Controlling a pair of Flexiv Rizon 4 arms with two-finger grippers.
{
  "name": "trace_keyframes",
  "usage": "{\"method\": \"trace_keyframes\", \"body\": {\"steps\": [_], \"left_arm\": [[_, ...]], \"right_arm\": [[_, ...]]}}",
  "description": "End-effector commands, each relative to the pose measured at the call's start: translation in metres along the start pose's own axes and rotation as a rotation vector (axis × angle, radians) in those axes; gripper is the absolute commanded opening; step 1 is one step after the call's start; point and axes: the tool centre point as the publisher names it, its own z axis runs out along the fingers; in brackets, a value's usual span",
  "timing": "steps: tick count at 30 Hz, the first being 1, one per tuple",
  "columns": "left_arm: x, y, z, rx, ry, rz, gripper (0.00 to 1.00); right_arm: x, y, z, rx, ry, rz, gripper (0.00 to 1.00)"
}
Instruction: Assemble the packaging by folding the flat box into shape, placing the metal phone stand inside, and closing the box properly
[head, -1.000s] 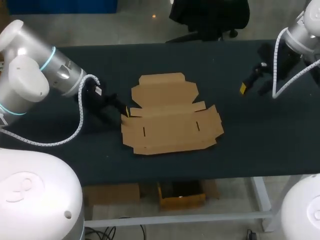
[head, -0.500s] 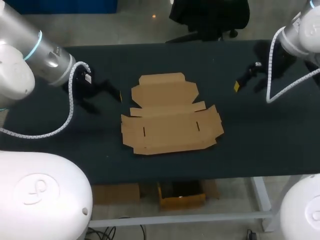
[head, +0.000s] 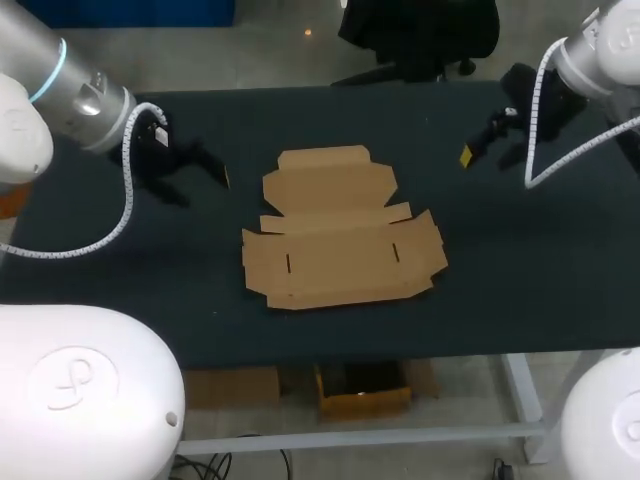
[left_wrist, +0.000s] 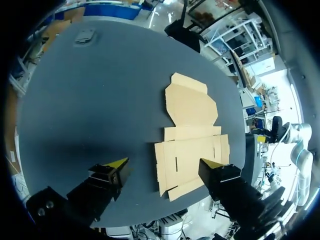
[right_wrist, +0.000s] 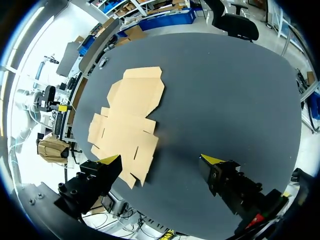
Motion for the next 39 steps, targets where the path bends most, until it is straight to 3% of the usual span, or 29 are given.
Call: {"method": "trace_keyframes", "body": {"steps": [1,4,7,13,17,35,39], "left_arm": [[-0.004,-0.007,-0.003,0.001,0.012,0.001,0.0],[-0.005,-0.011,-0.004,0.001,0.019,-0.003,0.0],[-0.006,-0.016,-0.004,-0.007,0.029,-0.008,0.0],[-0.002,-0.023,0.007,-0.06,0.037,-0.031,0.0],[0.008,-0.024,0.016,-0.096,-0.026,-0.059,0.0],[0.01,-0.025,0.018,-0.101,-0.02,-0.057,0.0],[0.013,-0.023,0.028,-0.107,-0.039,-0.029,0.0]], "right_arm": [[-0.006,0.011,0.003,0.046,0.029,0.01,0.94],[-0.007,0.014,0.004,0.048,0.035,0.019,0.43],[-0.008,0.018,0.006,0.04,0.046,0.029,0.0],[-0.01,0.026,0.016,0.05,0.078,0.047,0.0],[-0.007,0.031,0.017,0.067,0.07,0.065,0.0],[-0.007,0.031,0.017,0.067,0.07,0.065,0.0],[-0.006,0.035,0.033,0.093,0.092,0.063,0.0]]}}
